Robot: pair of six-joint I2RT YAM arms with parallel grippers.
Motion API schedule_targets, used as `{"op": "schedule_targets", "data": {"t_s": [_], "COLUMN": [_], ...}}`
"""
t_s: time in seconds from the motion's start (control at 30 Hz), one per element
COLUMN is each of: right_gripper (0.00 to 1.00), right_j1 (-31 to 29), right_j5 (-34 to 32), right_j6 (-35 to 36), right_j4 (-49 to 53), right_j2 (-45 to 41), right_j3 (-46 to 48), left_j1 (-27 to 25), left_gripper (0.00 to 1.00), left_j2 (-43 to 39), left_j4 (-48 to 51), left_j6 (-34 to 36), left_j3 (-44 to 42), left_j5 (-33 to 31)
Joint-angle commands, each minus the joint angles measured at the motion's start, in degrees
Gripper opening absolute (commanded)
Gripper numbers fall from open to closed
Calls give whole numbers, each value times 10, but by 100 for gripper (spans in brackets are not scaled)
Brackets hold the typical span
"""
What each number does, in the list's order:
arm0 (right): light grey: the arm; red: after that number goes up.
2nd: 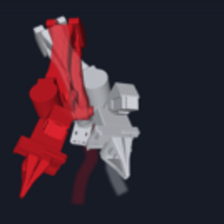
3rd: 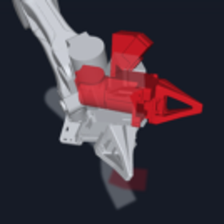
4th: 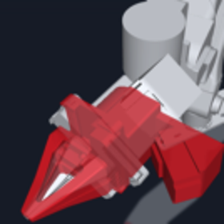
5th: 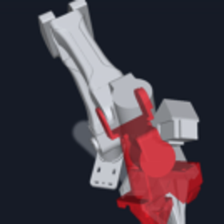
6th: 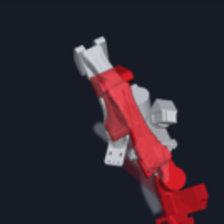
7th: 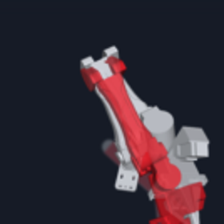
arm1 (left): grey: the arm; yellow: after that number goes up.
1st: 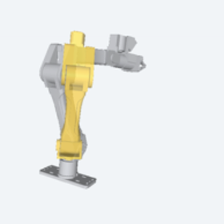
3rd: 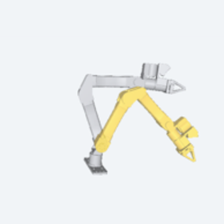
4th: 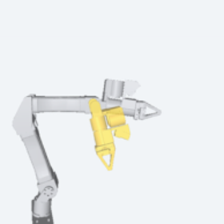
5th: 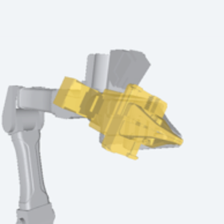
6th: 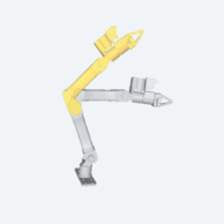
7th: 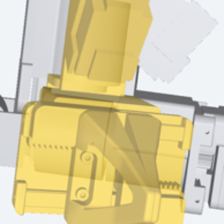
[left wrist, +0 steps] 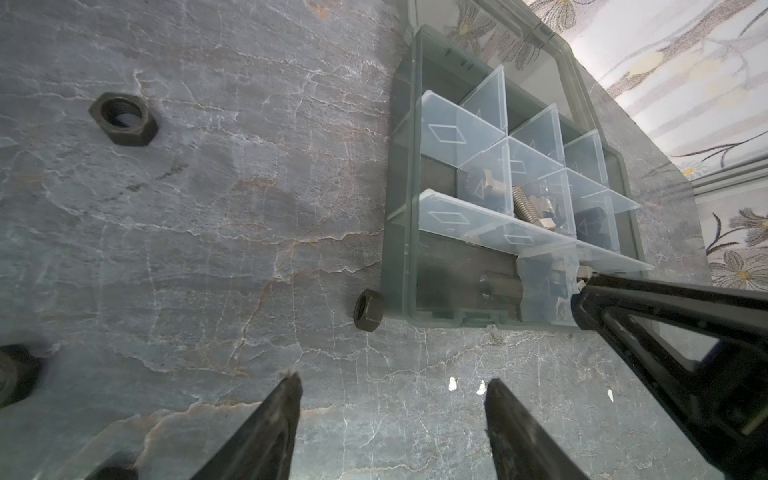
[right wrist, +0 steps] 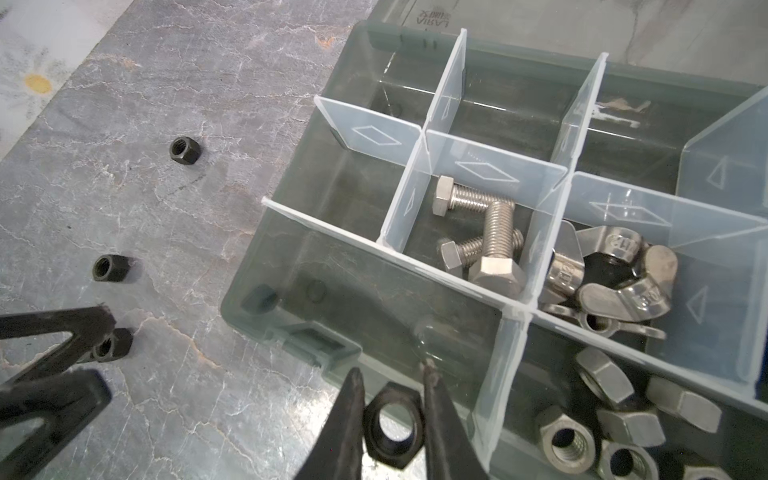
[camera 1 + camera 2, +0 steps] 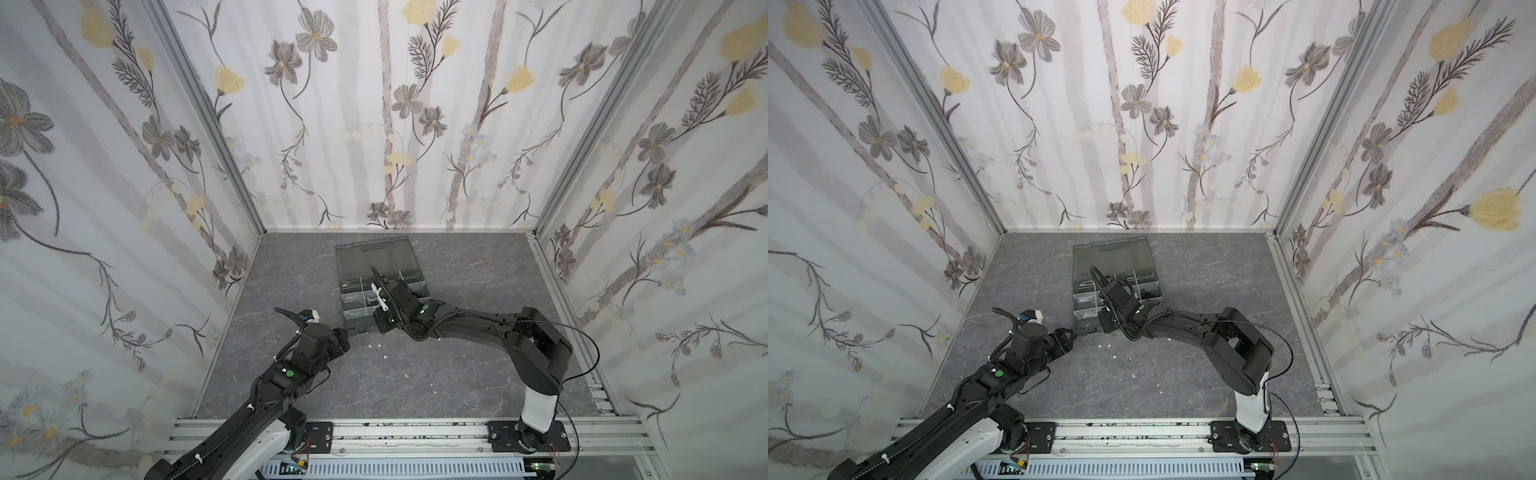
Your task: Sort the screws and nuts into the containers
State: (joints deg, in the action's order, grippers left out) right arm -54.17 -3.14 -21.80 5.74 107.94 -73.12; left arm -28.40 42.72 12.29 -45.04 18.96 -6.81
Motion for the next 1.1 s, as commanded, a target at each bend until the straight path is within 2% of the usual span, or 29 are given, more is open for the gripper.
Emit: {"op": "schedule_targets", "data": {"t_s": [0.0, 0.3, 0.5, 0.67, 0.9, 1.07], "right_gripper": [27, 37, 38, 38, 39, 53], "right_j1": [4, 16, 23, 25, 27, 31], "right_j5": [12, 19, 20, 18, 31, 51], "right_j6": [5, 6, 5, 2, -12, -19], "right_j4": [-8, -13, -37, -60, -115, -212], "right_j2": [8, -7, -61, -124, -215, -279], "right_j3": [-11, -7, 40, 99, 201, 294], "left_j1": [2, 42, 124, 199, 265, 291], "left_gripper": [70, 72, 72, 72, 68, 64], "left_j2": [0, 37, 83, 153, 229, 278], "left_j4": [13, 66, 84, 80, 93, 113], "left_j6": [-18, 11, 38, 57, 108, 138], "left_j3": [2, 79, 134, 164, 204, 232], "left_j5": [-6, -12, 23, 62, 57, 55]}}
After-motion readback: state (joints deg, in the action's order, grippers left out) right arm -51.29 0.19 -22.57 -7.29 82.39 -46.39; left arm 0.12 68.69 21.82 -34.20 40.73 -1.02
